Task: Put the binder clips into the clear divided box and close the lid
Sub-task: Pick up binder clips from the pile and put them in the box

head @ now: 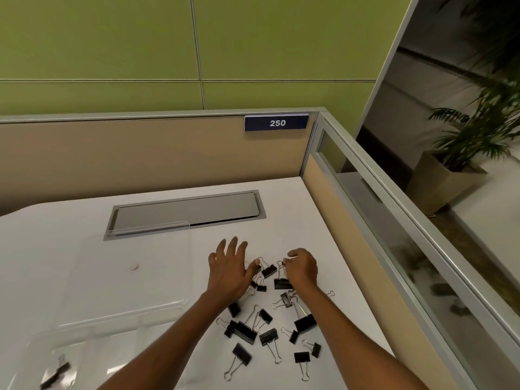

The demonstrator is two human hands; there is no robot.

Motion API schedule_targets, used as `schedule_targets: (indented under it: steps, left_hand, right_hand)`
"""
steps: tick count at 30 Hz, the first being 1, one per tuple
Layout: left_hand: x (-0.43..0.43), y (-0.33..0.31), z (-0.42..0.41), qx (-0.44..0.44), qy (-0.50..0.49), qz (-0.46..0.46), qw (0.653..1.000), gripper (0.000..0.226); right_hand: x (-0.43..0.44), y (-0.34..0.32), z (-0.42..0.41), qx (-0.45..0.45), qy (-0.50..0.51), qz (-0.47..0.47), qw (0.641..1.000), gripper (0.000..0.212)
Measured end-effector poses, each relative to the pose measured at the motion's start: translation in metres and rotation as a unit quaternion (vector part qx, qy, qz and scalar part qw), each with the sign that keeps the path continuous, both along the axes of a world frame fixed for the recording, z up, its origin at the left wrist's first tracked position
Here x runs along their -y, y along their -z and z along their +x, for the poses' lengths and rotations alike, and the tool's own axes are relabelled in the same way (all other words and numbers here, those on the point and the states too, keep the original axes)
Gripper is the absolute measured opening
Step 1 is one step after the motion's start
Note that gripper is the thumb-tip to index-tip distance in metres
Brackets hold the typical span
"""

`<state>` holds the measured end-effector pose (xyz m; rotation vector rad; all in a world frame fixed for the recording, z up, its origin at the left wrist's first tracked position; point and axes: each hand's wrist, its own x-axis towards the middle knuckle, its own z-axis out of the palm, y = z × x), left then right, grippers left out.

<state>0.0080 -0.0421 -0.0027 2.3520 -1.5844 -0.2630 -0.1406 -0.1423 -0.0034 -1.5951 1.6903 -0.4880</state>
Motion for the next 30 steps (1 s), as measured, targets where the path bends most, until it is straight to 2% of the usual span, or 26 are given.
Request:
schedule_targets:
  steps: [3,6,11,17,30]
  left_hand:
    - [-0.023,-0.004,0.015,0.002,-0.024,0.009,1.000,0.079]
    - [-0.051,-0.009,0.031,-0.006,-0.047,0.005,0.999,0.081]
    - [-0.101,-0.016,0.059,-0.002,-0.075,0.002,0.997,0.083]
    - [-0.168,-0.021,0.103,0.008,-0.095,0.008,0.995,0.081]
    - [-0.300,-0.015,0.183,0.028,-0.132,0.014,0.991,0.078]
  right_hand:
    - [-0.021,-0.013,0.017,0.102,-0.010,0.032,0.994,0.009]
    - [-0.048,-0.026,0.035,0.195,-0.026,0.076,0.978,0.018]
    - [-0.096,-0.041,0.070,0.266,-0.063,0.117,0.955,0.012]
    - [-0.153,-0.042,0.112,0.252,-0.107,0.114,0.955,0.003]
    - [-0.271,-0.037,0.200,0.222,-0.192,0.154,0.943,0.010]
